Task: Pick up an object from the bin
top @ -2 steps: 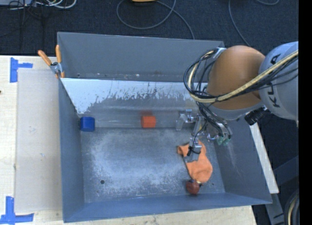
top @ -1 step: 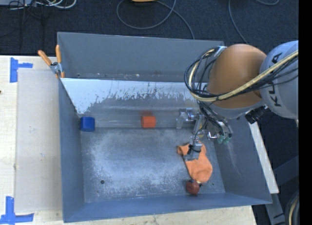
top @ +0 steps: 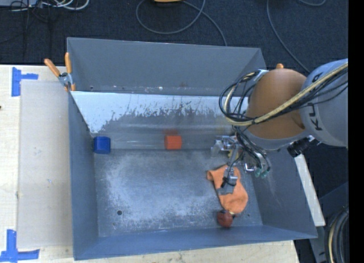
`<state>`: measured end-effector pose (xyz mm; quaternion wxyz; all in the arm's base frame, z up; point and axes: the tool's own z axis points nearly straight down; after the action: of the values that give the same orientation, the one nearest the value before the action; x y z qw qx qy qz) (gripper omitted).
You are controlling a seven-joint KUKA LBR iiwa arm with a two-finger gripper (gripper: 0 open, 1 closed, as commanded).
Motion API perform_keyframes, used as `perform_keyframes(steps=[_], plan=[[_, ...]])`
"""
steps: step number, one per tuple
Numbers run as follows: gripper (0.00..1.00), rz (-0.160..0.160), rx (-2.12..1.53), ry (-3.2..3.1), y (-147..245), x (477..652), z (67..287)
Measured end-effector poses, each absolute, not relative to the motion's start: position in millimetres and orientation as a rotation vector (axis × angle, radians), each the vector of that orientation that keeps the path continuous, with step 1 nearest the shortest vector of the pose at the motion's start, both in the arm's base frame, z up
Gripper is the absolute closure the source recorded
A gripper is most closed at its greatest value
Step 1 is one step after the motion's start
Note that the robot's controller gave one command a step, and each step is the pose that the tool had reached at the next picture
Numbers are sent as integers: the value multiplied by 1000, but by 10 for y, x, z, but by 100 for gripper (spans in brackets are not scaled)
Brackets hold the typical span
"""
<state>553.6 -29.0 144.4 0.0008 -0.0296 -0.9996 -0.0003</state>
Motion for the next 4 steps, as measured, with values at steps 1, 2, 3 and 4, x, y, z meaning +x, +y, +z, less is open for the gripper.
perform_keyframes(steps=[1, 2, 3, 4], plan=[[0, -1, 78, -3135, -460, 5299, 1002], [0, -4, 119, -3144, -687, 5293, 774], [0, -4, 13, -3131, -685, 5327, 1135], [0, 1, 29, -3157, -789, 5683, 1246]])
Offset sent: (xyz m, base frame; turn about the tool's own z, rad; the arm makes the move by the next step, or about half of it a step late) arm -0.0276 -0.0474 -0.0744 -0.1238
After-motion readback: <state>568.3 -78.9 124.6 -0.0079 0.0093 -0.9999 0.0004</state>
